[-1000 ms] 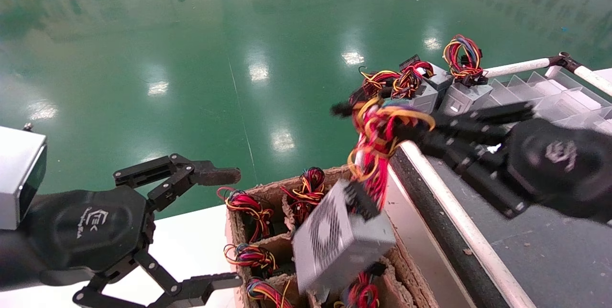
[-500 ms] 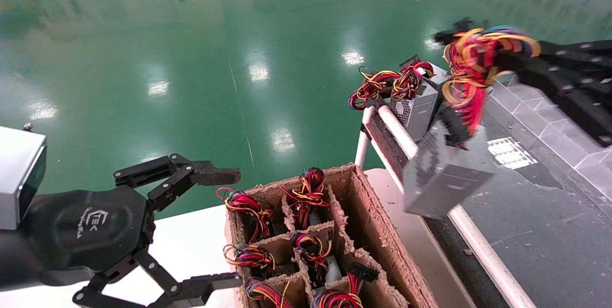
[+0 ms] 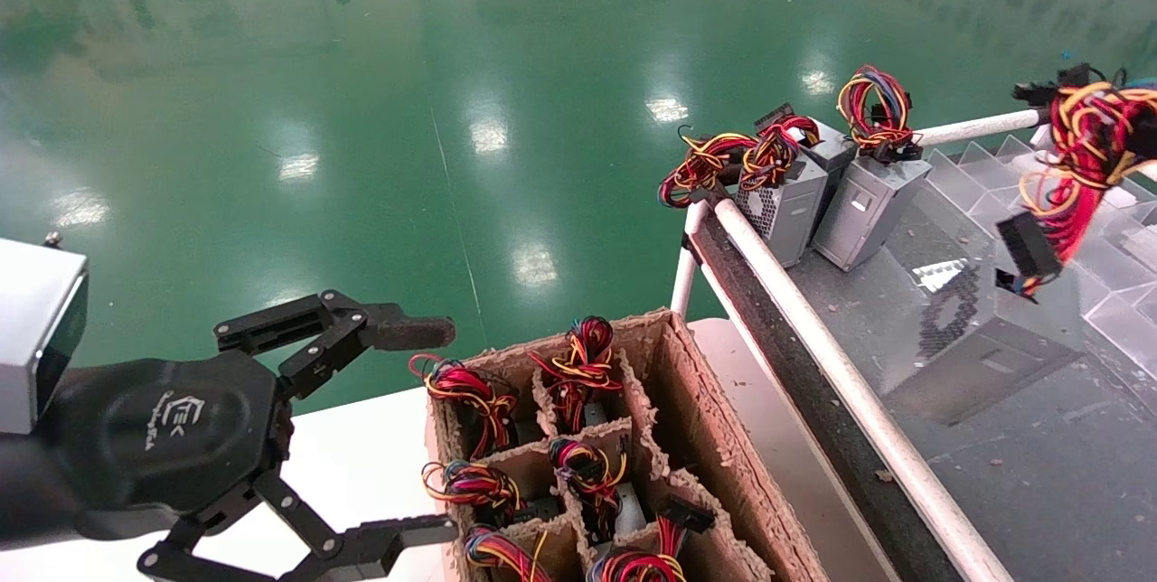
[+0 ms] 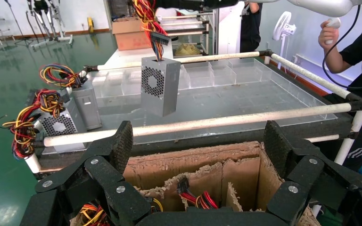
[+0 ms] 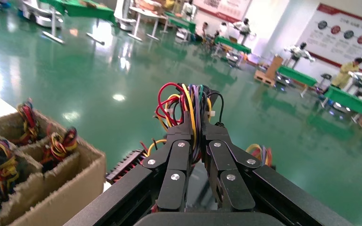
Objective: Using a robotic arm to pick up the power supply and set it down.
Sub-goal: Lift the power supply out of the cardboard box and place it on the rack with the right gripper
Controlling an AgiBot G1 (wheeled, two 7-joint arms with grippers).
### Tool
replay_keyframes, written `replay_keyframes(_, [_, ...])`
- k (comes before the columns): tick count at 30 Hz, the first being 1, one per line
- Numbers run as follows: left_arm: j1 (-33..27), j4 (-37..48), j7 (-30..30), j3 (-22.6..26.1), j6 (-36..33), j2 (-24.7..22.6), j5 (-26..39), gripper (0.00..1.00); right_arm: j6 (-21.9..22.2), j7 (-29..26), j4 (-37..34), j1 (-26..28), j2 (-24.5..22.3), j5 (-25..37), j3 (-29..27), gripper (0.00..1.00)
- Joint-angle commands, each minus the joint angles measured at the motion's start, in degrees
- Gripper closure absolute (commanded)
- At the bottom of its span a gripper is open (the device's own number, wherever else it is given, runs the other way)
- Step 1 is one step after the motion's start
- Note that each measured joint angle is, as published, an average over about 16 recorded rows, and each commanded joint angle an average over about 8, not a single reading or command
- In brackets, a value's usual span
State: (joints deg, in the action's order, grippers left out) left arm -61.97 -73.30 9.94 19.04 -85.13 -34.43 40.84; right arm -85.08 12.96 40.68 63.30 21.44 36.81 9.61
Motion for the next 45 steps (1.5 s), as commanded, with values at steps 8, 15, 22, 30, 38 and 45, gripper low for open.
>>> replay_keyframes(8, [-0.01, 0.00, -0.01, 0.02, 0.01, 0.01, -0.02, 0.00, 0.34, 1.78, -4.80, 0.88, 0.43, 3.41, 1.61, 1.00])
replay_keyframes(15, [-0.01, 0.00, -0.02, 0.04, 0.02, 0.02, -0.03, 0.00, 0.82, 1.89, -7.11, 5.72, 3.76, 8.33, 4.64, 1.00])
replay_keyframes(22, [-0.01, 0.00, -0.03, 0.06, 0.02, 0.02, -0.04, 0.00, 2.02, 2.51, -10.88, 13.18, 8.40, 14.09, 7.92, 1.00])
replay_keyframes(30, [-0.02, 0.00, -0.04, 0.08, 0.03, 0.03, -0.05, 0.00, 2.91, 4.46, -17.47, 21.58, 14.18, 19.80, 11.24, 1.00])
replay_keyframes(38, [-0.02, 0.00, -0.05, 0.10, 0.04, 0.04, -0.06, 0.00, 4.40, 7.23, -25.01, 28.34, 19.48, 24.15, 13.83, 1.00])
replay_keyframes(45, [-0.03, 0.00, -0.06, 0.11, 0.05, 0.04, -0.08, 0.00, 9.27, 9.83, -30.72, 32.87, 23.23, 26.56, 15.03, 1.00])
